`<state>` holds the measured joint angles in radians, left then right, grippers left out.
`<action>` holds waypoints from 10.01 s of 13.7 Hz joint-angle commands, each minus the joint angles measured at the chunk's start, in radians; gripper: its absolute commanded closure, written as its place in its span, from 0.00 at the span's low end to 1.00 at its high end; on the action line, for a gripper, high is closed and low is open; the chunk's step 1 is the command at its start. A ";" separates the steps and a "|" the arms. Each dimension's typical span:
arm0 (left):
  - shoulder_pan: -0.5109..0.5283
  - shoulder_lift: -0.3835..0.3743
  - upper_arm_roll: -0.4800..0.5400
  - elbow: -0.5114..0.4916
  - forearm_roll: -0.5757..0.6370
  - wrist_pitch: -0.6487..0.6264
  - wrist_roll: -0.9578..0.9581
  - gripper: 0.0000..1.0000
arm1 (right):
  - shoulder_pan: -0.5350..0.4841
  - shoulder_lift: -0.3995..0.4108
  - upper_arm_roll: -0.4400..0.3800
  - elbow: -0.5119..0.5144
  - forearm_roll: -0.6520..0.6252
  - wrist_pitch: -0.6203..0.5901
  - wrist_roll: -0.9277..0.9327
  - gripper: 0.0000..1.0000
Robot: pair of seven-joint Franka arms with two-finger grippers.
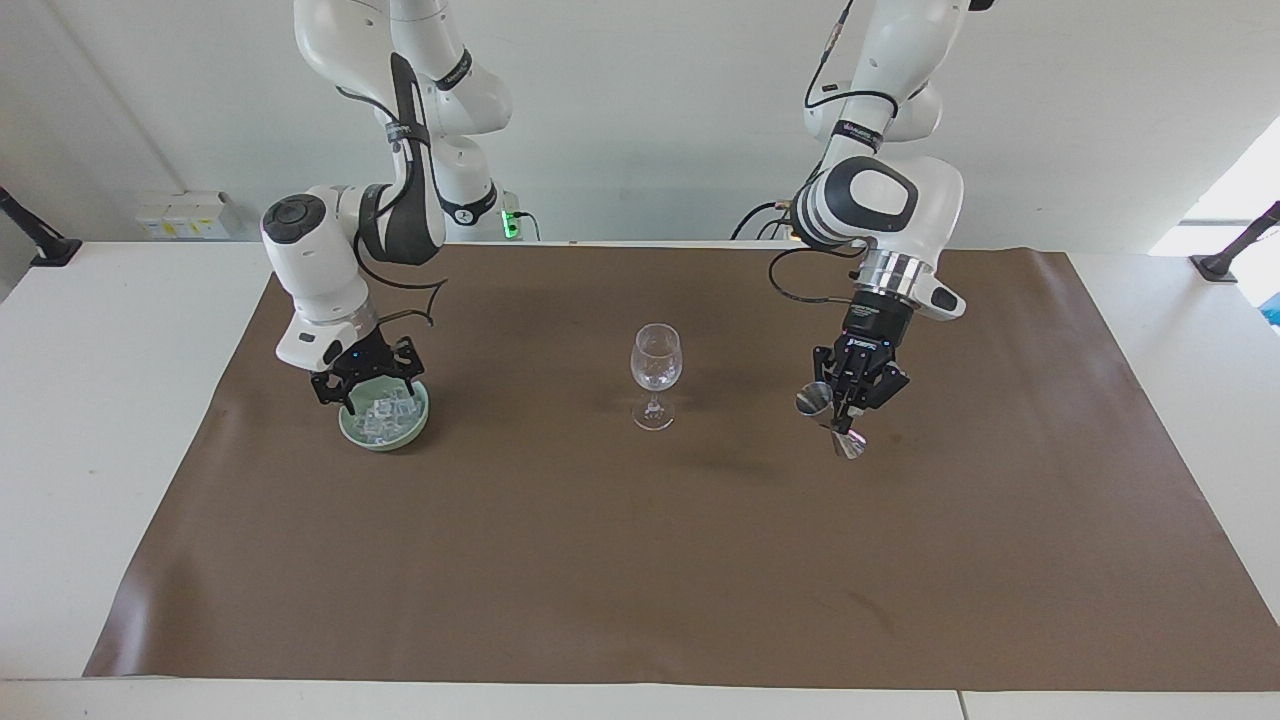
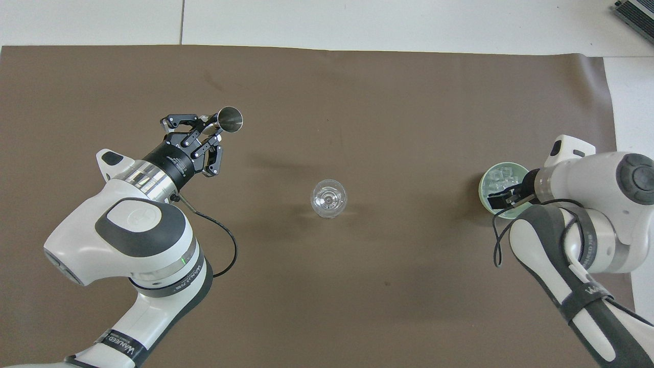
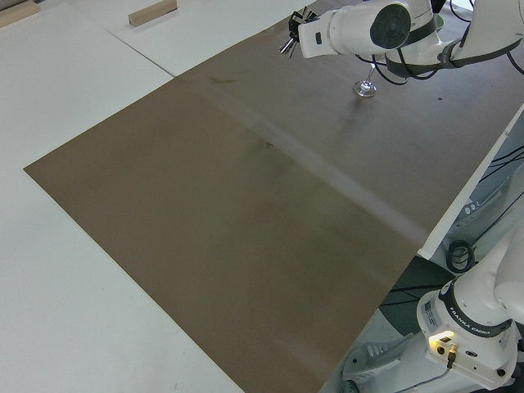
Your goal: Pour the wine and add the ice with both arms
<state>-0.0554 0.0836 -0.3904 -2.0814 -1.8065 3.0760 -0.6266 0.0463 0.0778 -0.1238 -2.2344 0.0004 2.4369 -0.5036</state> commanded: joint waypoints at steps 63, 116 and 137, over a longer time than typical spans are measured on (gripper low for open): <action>0.062 0.079 0.562 -0.276 0.216 -0.902 0.002 1.00 | 0.032 0.010 0.612 0.394 0.138 -0.203 1.349 1.00; 0.066 0.024 0.697 0.230 1.128 -1.258 0.044 0.00 | 0.030 -0.082 0.213 0.430 -0.028 -0.444 0.893 0.00; 0.040 -0.136 0.417 0.657 1.710 -1.587 0.465 0.00 | -0.026 -0.176 0.036 0.562 0.026 -0.877 0.530 0.00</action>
<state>-0.0066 0.0035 0.0875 -1.3899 -0.1747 1.5073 -0.2112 0.0318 -0.0873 -0.0896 -1.6787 0.0067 1.5881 0.0542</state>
